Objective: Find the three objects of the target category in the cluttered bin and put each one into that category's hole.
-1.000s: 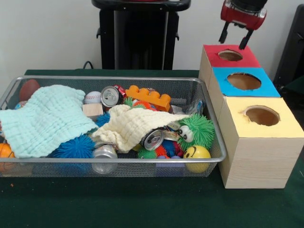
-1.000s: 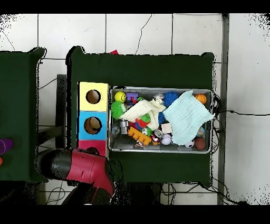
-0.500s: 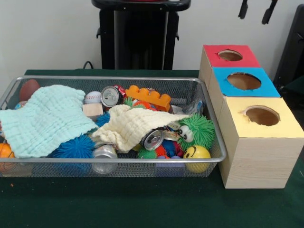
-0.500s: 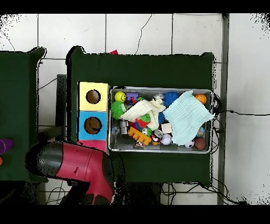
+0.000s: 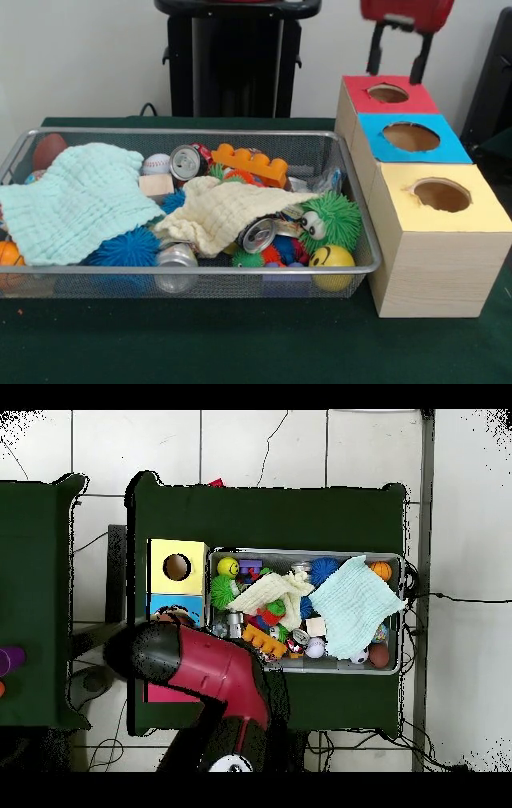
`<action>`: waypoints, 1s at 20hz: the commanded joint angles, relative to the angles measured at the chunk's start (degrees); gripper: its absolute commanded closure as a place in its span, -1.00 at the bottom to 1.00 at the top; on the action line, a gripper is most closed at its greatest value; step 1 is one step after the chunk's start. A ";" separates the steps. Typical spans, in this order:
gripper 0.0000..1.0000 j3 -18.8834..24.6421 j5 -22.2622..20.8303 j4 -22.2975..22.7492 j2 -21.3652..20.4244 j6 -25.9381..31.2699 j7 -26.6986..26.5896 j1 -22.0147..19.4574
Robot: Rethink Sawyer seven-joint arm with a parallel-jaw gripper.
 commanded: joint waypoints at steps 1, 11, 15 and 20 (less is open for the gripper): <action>-1.00 15.05 -3.60 4.06 7.43 -10.54 -6.02 -12.96; -1.00 23.50 -17.67 -0.34 10.56 -11.55 -11.53 -27.42; -1.00 26.56 -22.44 -2.57 11.98 -10.89 -11.26 -31.80; -1.00 28.34 -27.20 -3.43 11.91 -10.85 -8.69 -33.75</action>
